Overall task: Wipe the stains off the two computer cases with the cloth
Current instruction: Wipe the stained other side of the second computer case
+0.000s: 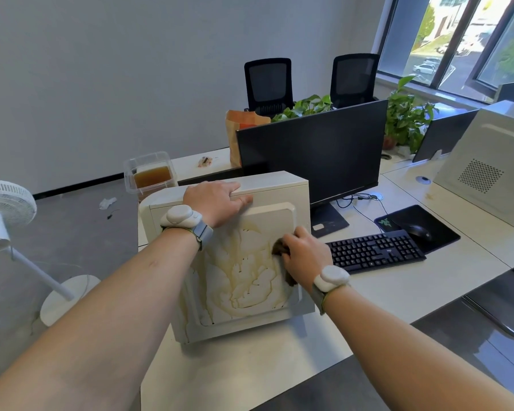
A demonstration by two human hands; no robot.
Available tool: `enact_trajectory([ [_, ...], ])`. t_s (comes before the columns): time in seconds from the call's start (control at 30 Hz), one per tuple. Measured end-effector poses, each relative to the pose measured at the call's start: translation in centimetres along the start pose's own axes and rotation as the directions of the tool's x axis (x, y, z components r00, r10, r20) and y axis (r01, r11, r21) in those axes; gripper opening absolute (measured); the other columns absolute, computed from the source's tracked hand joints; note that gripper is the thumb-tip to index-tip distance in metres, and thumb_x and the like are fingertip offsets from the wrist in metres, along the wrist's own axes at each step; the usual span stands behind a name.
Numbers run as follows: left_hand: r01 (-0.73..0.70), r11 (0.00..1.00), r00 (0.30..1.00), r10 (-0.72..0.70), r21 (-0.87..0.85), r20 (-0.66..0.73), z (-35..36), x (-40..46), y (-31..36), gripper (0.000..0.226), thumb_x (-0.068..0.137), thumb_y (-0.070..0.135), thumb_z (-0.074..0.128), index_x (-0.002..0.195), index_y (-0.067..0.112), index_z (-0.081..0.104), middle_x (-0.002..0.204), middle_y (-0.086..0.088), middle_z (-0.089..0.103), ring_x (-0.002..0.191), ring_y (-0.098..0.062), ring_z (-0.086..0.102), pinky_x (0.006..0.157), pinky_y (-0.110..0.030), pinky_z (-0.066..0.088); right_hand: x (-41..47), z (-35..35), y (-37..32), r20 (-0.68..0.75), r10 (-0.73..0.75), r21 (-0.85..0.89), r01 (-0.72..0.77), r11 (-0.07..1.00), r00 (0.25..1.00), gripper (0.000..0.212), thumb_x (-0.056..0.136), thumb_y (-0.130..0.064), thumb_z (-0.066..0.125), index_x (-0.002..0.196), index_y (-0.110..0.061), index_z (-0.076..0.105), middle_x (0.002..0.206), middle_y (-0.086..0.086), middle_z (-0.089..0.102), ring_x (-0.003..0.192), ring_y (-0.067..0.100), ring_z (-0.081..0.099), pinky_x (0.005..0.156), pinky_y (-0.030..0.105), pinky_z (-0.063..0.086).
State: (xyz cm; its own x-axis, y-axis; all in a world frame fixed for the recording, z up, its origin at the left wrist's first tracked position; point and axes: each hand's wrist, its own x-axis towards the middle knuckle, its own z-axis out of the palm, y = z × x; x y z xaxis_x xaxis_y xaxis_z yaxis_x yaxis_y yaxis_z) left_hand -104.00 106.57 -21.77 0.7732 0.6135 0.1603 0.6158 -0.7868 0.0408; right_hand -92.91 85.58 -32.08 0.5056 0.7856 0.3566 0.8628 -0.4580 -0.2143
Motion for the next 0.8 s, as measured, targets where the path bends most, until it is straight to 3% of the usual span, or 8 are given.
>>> enact_trajectory([
  [0.1,0.007,1.0,1.0,-0.007,-0.003,0.014,-0.1,0.3,-0.2,0.072,0.092,0.083,0.029,0.148,0.042,0.051,0.144,0.008,0.06,0.127,-0.024,0.057,0.096,-0.04,0.05,-3.6,2.6,1.5,0.271,-0.071,-0.124,0.108,0.986,0.96,0.007,0.083,-0.021,0.072,0.083,-0.018,0.066,0.088,0.001,0.055,0.057,0.026,0.055,0.049,0.033,0.051],
  [0.2,0.005,1.0,1.0,-0.005,0.005,0.024,0.0,0.4,-0.3,0.073,0.093,0.083,0.027,0.148,0.041,0.05,0.144,0.007,0.06,0.128,-0.026,0.057,0.096,-0.04,0.049,-4.8,3.1,2.2,0.462,0.057,-0.194,0.038,0.98,0.885,0.013,0.093,-0.023,0.054,0.096,-0.018,0.065,0.1,0.002,0.056,0.077,0.029,0.062,0.067,0.036,0.055],
  [0.33,0.0,1.0,1.0,0.0,0.014,0.017,0.1,0.6,-0.2,0.07,0.094,0.082,0.028,0.145,0.041,0.053,0.141,0.006,0.063,0.125,-0.026,0.058,0.093,-0.039,0.049,-2.6,1.0,1.1,0.063,0.086,-0.012,-0.085,0.996,0.994,0.013,0.088,-0.031,0.064,0.09,-0.019,0.065,0.089,-0.003,0.053,0.062,0.02,0.05,0.053,0.028,0.045],
  [0.4,-0.004,1.0,1.0,0.004,0.007,0.018,0.0,0.6,-0.1,0.068,0.095,0.081,0.028,0.143,0.041,0.055,0.14,0.005,0.063,0.124,-0.027,0.058,0.093,-0.039,0.05,-0.9,-0.1,0.5,-0.193,0.082,0.124,-0.058,0.991,0.978,0.012,0.087,-0.027,0.07,0.097,-0.02,0.069,0.096,-0.003,0.059,0.064,0.016,0.049,0.051,0.025,0.04],
  [0.47,0.0,1.0,1.0,0.0,0.004,0.018,-0.1,0.6,-0.2,0.069,0.095,0.081,0.028,0.145,0.041,0.054,0.141,0.005,0.062,0.126,-0.027,0.058,0.094,-0.039,0.05,0.2,0.2,0.5,-0.254,0.061,0.152,-0.022,0.988,0.965,0.021,0.087,-0.024,0.072,0.108,-0.021,0.07,0.109,-0.001,0.061,0.079,0.019,0.057,0.052,0.029,0.048],
  [0.63,0.009,1.0,1.0,-0.01,0.007,0.017,0.0,0.8,-0.3,0.069,0.094,0.081,0.028,0.145,0.042,0.053,0.14,0.006,0.063,0.125,-0.027,0.058,0.092,-0.039,0.047,-3.4,4.3,2.2,0.042,-0.054,0.034,0.052,0.998,0.998,0.023,0.077,-0.011,0.074,0.095,-0.021,0.065,0.101,0.002,0.054,0.075,0.026,0.055,0.048,0.035,0.051],
  [0.73,0.008,1.0,1.0,-0.008,0.013,0.012,0.0,0.9,-0.3,0.069,0.094,0.081,0.028,0.145,0.042,0.053,0.139,0.006,0.064,0.125,-0.027,0.059,0.092,-0.039,0.047,-4.6,4.0,2.4,0.332,0.06,-0.097,-0.03,0.995,0.941,0.016,0.085,-0.018,0.059,0.099,-0.021,0.066,0.104,0.0,0.05,0.081,0.026,0.056,0.059,0.033,0.05],
  [0.8,0.009,1.0,1.0,-0.009,0.01,0.014,0.1,0.9,-0.3,0.068,0.094,0.082,0.028,0.144,0.042,0.054,0.138,0.006,0.065,0.124,-0.026,0.059,0.091,-0.039,0.048,-4.0,2.8,1.9,0.261,0.092,-0.057,-0.08,0.995,0.961,0.019,0.085,-0.02,0.059,0.101,-0.022,0.069,0.104,-0.002,0.053,0.078,0.022,0.055,0.059,0.029,0.048],
])
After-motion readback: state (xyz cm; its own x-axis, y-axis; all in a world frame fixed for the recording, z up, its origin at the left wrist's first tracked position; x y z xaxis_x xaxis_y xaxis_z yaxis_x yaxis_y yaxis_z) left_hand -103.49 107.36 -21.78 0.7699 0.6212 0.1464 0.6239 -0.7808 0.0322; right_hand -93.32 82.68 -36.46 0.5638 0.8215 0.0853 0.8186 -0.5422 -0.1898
